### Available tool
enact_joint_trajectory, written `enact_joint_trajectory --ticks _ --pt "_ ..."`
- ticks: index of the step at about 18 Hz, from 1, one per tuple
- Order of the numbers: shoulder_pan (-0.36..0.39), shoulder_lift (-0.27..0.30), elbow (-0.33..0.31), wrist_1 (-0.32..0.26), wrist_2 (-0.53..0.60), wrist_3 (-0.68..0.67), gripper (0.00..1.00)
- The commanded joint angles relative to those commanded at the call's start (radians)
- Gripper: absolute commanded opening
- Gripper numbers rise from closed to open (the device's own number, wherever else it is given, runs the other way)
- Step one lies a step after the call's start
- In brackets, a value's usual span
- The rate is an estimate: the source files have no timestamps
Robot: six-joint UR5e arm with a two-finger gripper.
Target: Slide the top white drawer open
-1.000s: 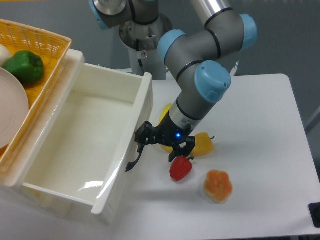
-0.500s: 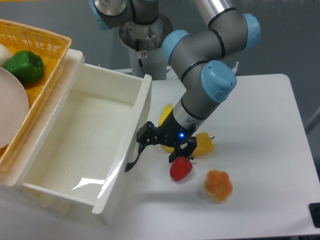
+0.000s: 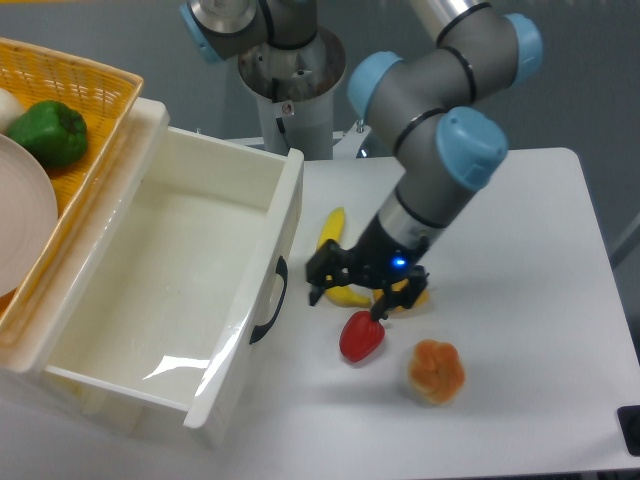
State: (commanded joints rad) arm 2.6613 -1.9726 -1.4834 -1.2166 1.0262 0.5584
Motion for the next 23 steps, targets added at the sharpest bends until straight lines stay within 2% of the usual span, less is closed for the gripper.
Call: enact_joint_trajectory --ticks 4,6,9,11,15,18,20,23 --pt "0.040 -0.026 0.018 0.049 0.005 0.003 1.00" --pt "0.043 -0.044 0.031 0.060 0.044 0.067 1.00" --pt "0.035 -0.058 0.023 0.065 0.181 0.320 1.00" --pt "0.034 -0.064 0.022 0.063 0.225 0.496 1.00" --pt "0.035 -0.086 0.041 0.066 0.326 0.704 1.00" --pt "0.025 -0.124 0.096 0.062 0.437 0.762 1.00" --pt "-0.003 -0.172 0.164 0.051 0.509 0.765 1.00" --pt "-0.015 -0.216 0.241 -0.012 0.561 0.804 1.00"
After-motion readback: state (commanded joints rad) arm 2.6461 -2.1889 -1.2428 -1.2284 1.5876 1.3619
